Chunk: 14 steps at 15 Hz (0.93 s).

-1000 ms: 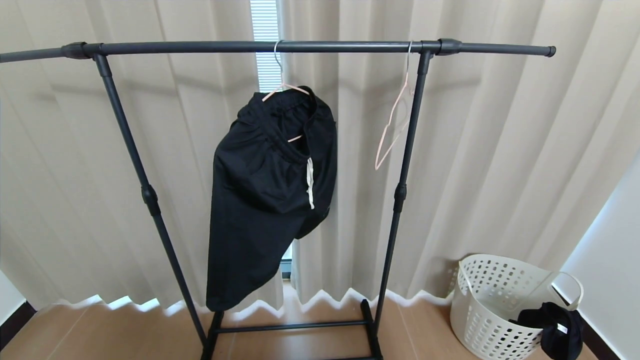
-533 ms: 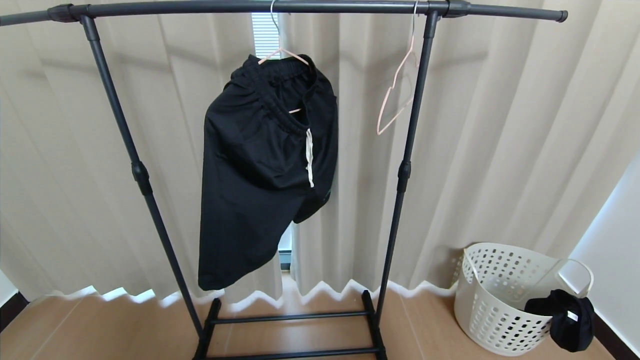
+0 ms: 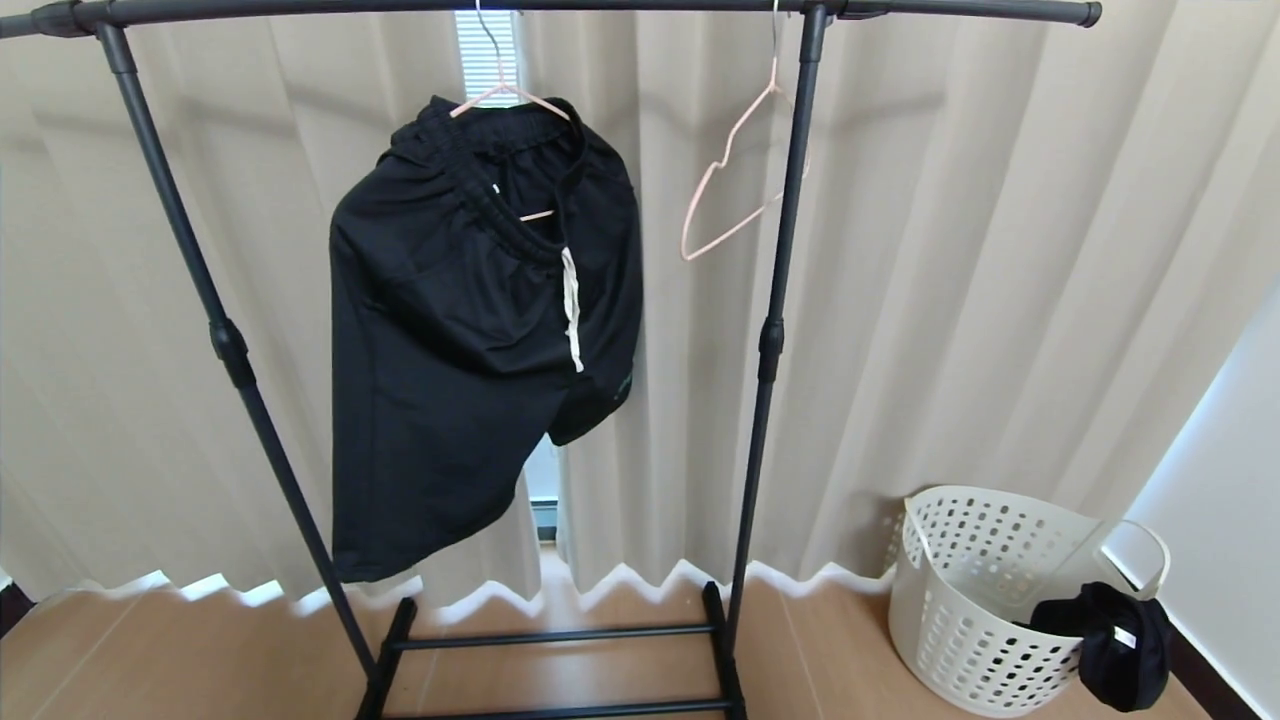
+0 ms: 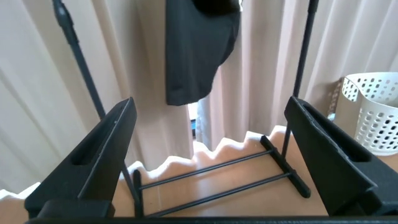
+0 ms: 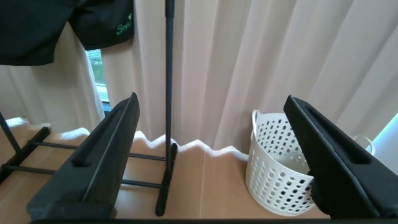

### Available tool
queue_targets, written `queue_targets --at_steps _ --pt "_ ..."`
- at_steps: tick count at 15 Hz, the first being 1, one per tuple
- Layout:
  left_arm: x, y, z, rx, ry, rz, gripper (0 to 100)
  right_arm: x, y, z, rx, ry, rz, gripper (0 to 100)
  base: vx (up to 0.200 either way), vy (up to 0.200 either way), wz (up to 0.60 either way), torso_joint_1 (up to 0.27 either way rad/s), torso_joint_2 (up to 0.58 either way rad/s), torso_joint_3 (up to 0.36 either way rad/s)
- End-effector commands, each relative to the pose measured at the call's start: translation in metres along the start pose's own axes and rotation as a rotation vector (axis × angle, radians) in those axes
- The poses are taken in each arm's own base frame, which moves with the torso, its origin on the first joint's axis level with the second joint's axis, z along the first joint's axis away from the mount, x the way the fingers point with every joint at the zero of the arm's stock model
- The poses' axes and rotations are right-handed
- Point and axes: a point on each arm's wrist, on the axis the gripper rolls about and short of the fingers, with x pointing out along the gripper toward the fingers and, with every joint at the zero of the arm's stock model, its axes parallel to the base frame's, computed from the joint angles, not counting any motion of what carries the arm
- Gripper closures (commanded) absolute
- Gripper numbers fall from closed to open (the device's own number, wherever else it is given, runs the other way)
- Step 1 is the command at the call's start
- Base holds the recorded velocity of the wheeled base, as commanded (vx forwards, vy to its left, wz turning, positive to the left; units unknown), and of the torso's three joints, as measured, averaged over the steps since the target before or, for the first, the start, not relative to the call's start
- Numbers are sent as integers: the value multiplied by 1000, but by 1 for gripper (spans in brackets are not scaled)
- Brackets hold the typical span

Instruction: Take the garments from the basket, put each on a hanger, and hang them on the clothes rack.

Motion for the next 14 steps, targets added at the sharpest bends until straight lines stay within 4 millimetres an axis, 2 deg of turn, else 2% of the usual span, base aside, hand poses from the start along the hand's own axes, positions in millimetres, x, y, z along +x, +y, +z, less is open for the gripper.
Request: queue_targets --at_steps 1,4,10,12,14 --pt "0 0 0 -2 1 0 0 0 0 0 -1 0 1 0 0 -200 -600 -7 2 7" --pt "0 0 0 -2 1 0 0 0 0 0 -1 0 1 0 0 -200 -600 1 2 2" --pt "0 0 0 -5 0 3 0 0 0 0 -1 0 1 0 0 0 -600 1 0 3" --pt "0 0 0 -5 1 3 0 0 0 0 -1 0 1 0 0 0 0 0 0 0" --pt "0 0 0 -2 1 2 0 0 0 0 -1 0 1 0 200 -200 0 0 5 -2"
